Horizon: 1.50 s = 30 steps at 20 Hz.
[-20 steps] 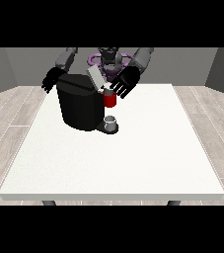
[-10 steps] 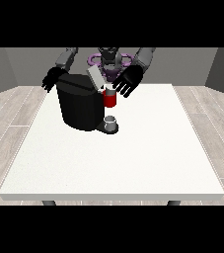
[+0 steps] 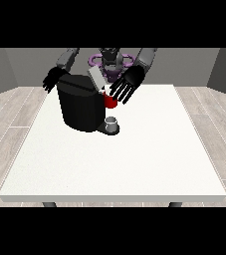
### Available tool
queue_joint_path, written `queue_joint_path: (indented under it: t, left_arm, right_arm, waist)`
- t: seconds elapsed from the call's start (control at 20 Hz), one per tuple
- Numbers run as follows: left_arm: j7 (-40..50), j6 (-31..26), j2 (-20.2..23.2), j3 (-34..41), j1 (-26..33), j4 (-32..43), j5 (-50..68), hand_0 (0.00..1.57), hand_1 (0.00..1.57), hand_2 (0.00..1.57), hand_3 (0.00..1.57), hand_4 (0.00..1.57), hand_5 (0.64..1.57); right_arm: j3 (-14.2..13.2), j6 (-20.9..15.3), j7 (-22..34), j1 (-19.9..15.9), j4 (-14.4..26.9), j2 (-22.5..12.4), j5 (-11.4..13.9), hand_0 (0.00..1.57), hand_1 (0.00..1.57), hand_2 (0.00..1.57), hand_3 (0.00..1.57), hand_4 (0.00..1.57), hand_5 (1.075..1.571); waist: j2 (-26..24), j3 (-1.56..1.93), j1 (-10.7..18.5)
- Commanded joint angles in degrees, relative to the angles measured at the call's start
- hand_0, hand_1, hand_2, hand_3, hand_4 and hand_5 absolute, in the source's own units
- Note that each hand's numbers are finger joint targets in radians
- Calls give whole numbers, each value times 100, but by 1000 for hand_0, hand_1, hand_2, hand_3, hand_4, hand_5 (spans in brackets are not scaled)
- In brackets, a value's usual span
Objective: Insert the coffee pod into the coffee machine and close the lid
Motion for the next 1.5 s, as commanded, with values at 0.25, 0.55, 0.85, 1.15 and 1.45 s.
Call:
queue_joint_path:
  t: [0.25,0.55,0.85,1.15,1.45]
  left_arm:
    - [40,-90,-216,-146,42,-122,-176,0,0,0,0,0,1571]
    - [94,-408,-294,-131,279,-139,-116,0,0,0,0,0,1571]
    - [153,-297,-592,52,512,-352,93,0,0,0,0,0,1571]
    - [-169,-170,-1040,1086,1230,-341,1297,0,0,0,0,79,1571]
    - [-333,-222,-1930,1433,2204,-342,2003,0,0,0,0,0,1571]
  right_arm:
    - [-152,-56,-155,-42,287,-69,3,0,0,0,0,387,1571]
    - [-136,-90,-101,363,367,74,-73,0,0,0,0,363,1571]
    - [-294,-85,-494,529,555,112,-186,0,0,0,0,387,1571]
    - [-541,59,-4,844,335,-252,-367,0,0,0,0,370,1571]
    - [-279,75,-33,1276,225,-333,-41,0,0,0,0,357,1571]
  waist:
    - [-134,-7,221]
    - [-661,-7,364]
    - [-837,-7,592]
    - [-1639,-17,976]
    - [-2490,-14,1470]
